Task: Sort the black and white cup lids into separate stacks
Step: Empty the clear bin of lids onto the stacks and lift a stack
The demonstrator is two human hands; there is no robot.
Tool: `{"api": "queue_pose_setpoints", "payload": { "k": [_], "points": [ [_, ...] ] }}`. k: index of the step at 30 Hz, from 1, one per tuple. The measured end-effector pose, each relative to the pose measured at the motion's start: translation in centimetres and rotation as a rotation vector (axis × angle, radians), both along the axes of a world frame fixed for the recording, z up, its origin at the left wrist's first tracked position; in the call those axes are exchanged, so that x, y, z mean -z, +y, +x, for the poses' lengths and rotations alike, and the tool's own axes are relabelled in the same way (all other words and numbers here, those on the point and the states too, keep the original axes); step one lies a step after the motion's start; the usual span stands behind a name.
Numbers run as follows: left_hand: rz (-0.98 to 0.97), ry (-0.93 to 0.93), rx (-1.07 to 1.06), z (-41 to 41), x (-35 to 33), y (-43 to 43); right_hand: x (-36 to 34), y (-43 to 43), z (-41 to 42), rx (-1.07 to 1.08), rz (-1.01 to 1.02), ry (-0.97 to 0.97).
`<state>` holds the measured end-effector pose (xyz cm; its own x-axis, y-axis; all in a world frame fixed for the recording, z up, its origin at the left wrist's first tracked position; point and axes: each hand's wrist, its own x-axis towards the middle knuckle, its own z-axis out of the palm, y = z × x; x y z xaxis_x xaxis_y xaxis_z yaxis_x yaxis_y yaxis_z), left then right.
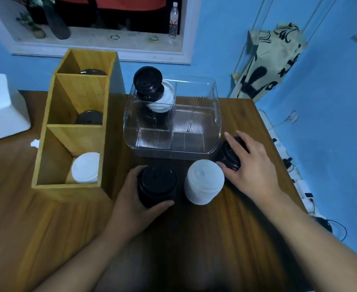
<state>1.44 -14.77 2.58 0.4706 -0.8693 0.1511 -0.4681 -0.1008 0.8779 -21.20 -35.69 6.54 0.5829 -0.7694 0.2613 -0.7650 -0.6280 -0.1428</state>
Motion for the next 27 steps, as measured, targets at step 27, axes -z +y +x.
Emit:
{"api": "queue_pose_setpoints", "payload": {
  "k": [27],
  "points": [
    [0.053,-0.118,0.003,-0.1,0.5,-0.7,-5.0,1.9,-1.0,-0.114,0.069,-0.078]
  ]
}}
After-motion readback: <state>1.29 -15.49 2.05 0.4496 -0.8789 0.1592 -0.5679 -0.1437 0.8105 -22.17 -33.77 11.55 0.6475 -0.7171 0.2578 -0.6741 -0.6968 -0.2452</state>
